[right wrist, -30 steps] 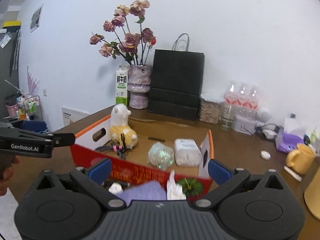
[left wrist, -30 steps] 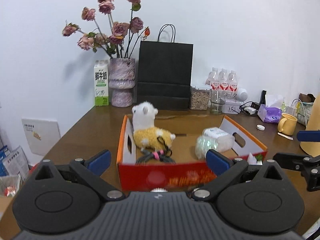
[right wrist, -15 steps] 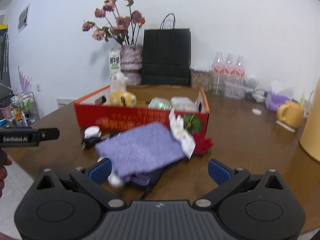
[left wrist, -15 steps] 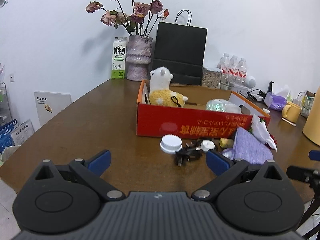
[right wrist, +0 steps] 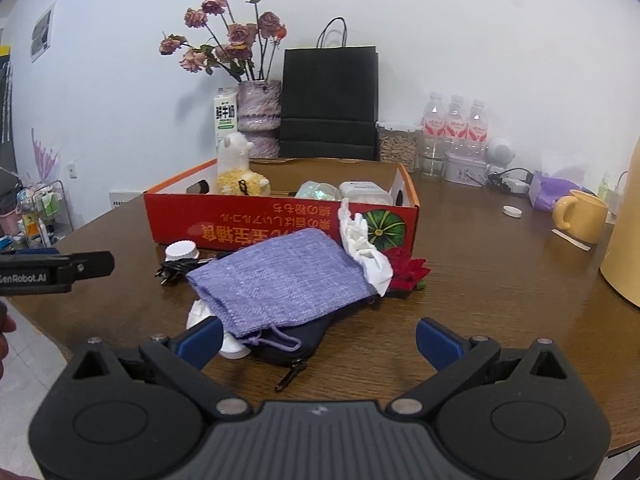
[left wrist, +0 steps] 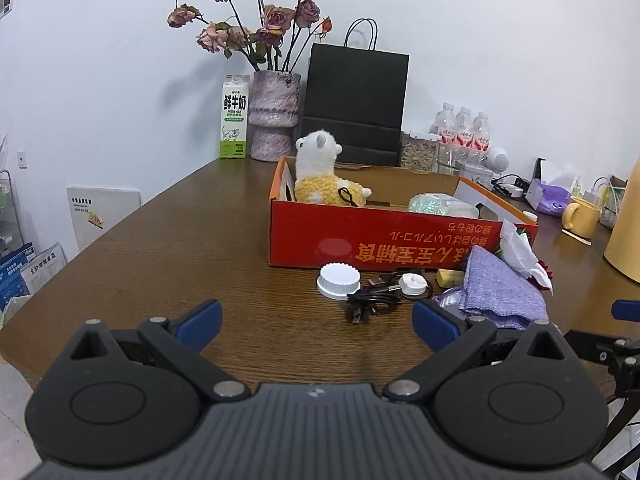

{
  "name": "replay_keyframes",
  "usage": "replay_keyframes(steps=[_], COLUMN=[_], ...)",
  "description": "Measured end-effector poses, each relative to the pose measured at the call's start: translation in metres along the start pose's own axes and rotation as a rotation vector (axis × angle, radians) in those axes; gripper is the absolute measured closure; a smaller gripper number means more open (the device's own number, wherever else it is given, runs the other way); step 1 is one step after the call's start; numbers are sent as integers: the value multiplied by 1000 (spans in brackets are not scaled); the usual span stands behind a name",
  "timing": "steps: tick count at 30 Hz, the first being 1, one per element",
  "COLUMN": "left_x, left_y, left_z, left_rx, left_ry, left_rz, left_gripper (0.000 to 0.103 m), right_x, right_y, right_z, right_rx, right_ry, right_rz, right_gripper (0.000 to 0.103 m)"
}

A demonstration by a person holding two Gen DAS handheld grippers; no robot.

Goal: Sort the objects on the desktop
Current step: 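Withdraw both tools from the cardboard box back over the table, then grasp the white round cap with left tool while right tool grasps the white tissue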

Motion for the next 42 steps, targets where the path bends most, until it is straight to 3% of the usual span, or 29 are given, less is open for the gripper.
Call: replay_keyframes(steps=[10,22,26,31,33,38,42], left_x=[22,76,92,107,111,119,125], left_y=[4,1,3,5,6,10,14], left_z=[-12,-21,-21,-19,-18,-15,-13], left_rx=[24,21,28,33,35,46,52], left_ry=[-5,-65,-88,-119,-128,-154,-177], left_rz=[-11,-64,-64,-55,-49,-22,-5], left_gripper=[0,0,1,17,21,30,43], right_x=[20,73,88,102,106,112,112], right_y=[15,33,33,29,28,30,30], right_z=[-18,-44,-50,-53,-53,-51,-51], right_rx=[5,5,-3,-13,-13,15,17], right_ry=[25,17,13,8,3,-3,-4], right_rz=[17,26,17,1,-4,-15,-20], right_gripper=[1,8,15,20,27,33,40])
Point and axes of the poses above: each gripper's, at about its wrist camera, not at the fingertips, and x roughly the way its jaws point, y to its right, z to its underside, the point moved 10 cm from there along x, roughly the way its jaws point, and after that the axes turned 2 degrees about -x, right-handed, at the moved point
